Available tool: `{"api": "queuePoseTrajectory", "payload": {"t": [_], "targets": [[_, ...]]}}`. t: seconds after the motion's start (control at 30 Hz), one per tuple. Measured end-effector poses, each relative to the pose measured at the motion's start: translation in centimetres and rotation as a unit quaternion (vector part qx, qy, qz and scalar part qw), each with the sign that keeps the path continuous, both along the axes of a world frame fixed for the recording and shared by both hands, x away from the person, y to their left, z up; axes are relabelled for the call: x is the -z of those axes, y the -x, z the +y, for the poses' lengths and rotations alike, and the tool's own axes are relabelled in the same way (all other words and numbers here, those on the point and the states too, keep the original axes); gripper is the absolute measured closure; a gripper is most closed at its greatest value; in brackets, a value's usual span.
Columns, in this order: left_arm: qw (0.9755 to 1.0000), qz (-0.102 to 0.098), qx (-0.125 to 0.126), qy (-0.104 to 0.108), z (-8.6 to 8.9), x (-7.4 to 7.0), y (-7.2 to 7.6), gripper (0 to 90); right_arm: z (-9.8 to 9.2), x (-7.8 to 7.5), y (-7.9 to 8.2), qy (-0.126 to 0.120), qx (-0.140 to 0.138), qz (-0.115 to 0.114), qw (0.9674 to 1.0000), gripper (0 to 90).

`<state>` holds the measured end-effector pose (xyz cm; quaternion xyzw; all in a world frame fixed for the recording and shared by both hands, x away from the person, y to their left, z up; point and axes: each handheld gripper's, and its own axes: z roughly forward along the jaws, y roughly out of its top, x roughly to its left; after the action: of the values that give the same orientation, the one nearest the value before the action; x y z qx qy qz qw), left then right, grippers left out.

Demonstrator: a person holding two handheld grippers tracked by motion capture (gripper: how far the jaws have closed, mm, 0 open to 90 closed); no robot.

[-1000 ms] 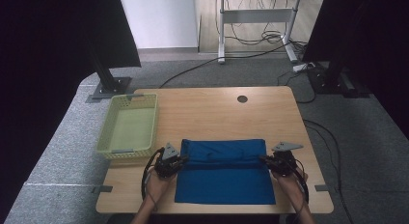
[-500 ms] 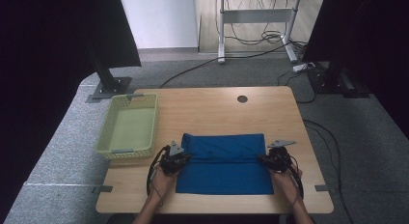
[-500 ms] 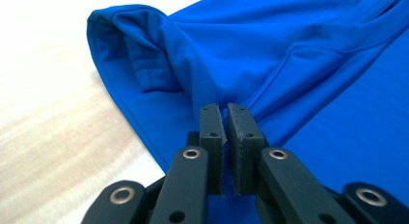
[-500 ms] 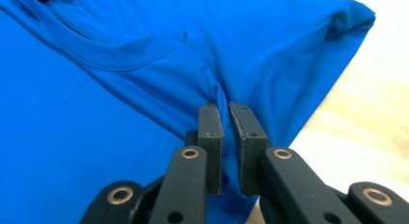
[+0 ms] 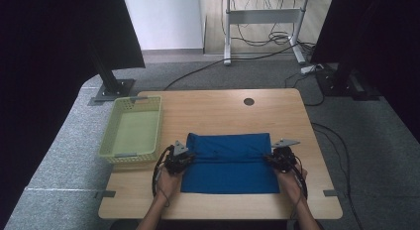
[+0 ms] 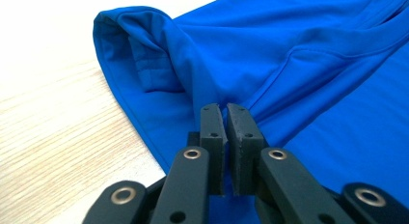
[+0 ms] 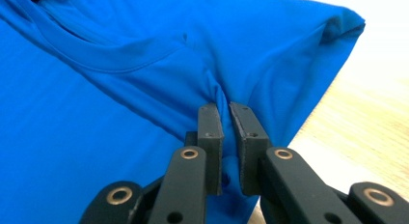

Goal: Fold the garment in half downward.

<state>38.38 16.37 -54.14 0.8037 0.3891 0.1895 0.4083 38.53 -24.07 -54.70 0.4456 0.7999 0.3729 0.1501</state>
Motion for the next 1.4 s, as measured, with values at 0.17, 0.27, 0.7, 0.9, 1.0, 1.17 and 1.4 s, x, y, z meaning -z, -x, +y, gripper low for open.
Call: {"api": "queuePoseTrajectory", "payload": {"t": [0.17,0.27,0.7,0.9,1.0,1.17,1.4], "targets": [[0.9997,-0.014,0.015,0.016,0.6,-1.8,1.8,86.6,-0.2,-1.2,1.3,-0.006,-0.007,-0.025,0.9996,83.1],[0.9996,-0.011,0.025,0.006,0.6,-2.0,2.8,86.5,-0.3,-2.6,3.6,-0.007,-0.022,-0.044,0.9988,83.1],[0.9989,0.022,0.02,-0.037,0.0,0.7,2.0,86.1,-0.4,0.2,3.7,-0.015,-0.035,0.023,0.999,82.2],[0.9993,0.016,0.008,-0.034,-0.1,0.8,1.0,84.3,-0.4,0.3,2.9,-0.014,-0.03,0.019,0.9993,82.3],[0.9994,0.017,0.002,-0.032,-0.2,0.8,0.5,84.5,0.0,0.3,1.1,-0.014,-0.015,0.015,0.9997,81.5],[0.9995,0.022,0.0,-0.022,-0.2,0.9,0.5,85.2,0.2,0.2,0.9,-0.008,-0.014,0.015,0.9998,80.4],[0.9998,0.005,0.003,-0.016,0.2,-0.6,1.6,86.5,-0.1,-0.9,1.8,-0.007,-0.016,-0.011,0.9998,83.0]]}}
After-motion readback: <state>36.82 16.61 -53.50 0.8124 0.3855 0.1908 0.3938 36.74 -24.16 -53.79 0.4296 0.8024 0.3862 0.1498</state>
